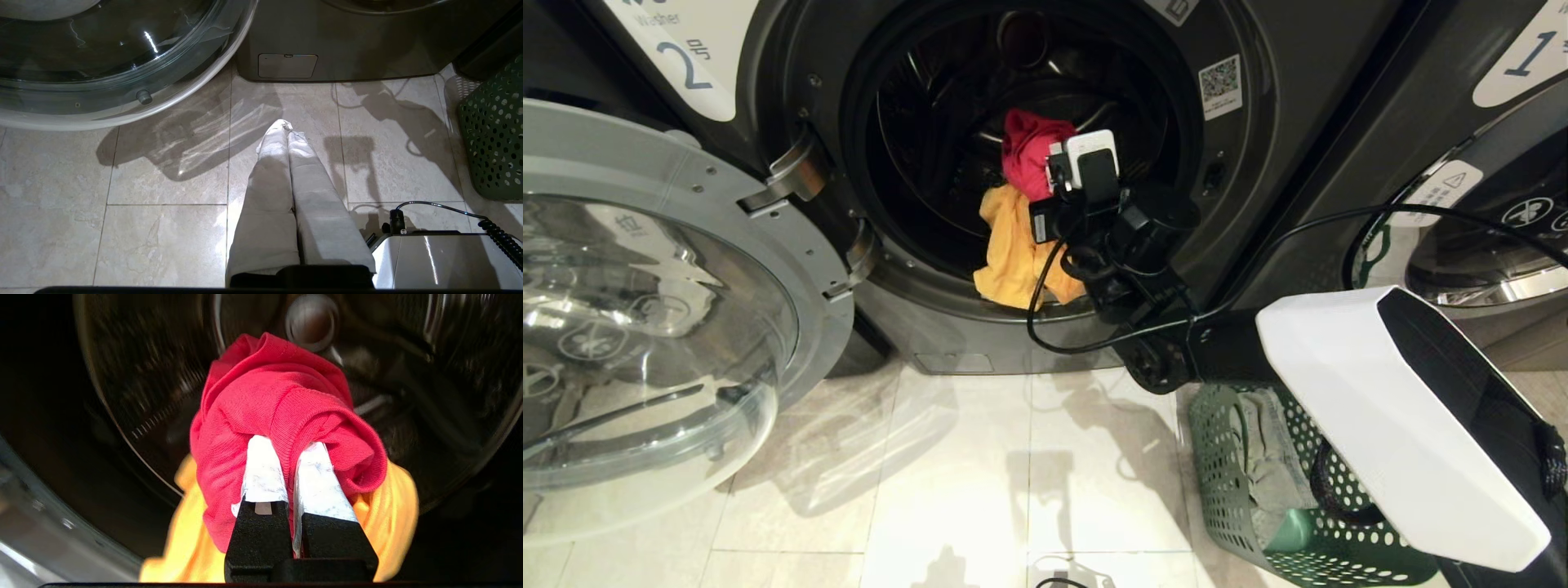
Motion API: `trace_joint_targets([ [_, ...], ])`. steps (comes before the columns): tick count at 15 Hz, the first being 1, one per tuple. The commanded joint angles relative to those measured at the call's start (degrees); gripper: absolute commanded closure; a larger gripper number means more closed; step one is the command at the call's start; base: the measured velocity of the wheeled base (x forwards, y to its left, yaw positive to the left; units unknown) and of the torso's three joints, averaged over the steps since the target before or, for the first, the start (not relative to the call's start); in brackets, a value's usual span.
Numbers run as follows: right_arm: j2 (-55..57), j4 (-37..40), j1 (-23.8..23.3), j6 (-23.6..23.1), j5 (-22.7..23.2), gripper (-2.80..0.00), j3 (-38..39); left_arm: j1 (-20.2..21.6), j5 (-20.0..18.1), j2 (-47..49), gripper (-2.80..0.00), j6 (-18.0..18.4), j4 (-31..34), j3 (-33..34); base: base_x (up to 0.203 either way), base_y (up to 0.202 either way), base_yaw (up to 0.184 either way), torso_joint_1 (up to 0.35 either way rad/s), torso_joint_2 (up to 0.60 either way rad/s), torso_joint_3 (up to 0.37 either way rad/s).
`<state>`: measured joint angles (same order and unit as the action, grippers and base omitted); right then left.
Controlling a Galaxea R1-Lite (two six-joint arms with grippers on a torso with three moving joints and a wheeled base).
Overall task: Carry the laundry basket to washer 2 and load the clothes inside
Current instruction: Place the clothes into the washing machine
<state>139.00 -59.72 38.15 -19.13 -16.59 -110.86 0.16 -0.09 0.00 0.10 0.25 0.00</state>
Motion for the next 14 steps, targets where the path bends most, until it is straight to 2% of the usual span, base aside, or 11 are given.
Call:
trace_joint_targets([
  [1,0.3,2.0,-0.6,0.4,-0.4,0.00,-1.1,0.0,0.0,0.1,0.00,0.0,0.0,0.0,0.000,0.000,0.000,0.000,0.00,0.000],
  [2,0.4,2.7,-0.8,0.7,-0.5,0.00,-1.0,0.0,0.0,0.1,0.00,0.0,0.0,0.0,0.000,0.000,0.000,0.000,0.00,0.000],
  [4,0.2,8.8,-0.9,5.3,-0.8,0.00,-1.0,0.0,0.0,0.1,0.00,0.0,0.0,0.0,0.000,0.000,0.000,0.000,0.00,0.000],
  [6,-1.2,14.0,-0.9,8.7,-4.6,0.00,-1.0,0.0,0.0,0.1,0.00,0.0,0.0,0.0,0.000,0.000,0.000,0.000,0.00,0.000],
  [11,-2.4,5.4,-0.6,7.6,-5.4,0.00,-0.8,0.0,0.0,0.1,0.00,0.0,0.0,0.0,0.000,0.000,0.000,0.000,0.00,0.000],
  [14,-4.4,5.6,-0.4,4.0,-5.1,0.00,-0.6,0.0,0.0,0.1,0.00,0.0,0.0,0.0,0.000,0.000,0.000,0.000,0.00,0.000],
])
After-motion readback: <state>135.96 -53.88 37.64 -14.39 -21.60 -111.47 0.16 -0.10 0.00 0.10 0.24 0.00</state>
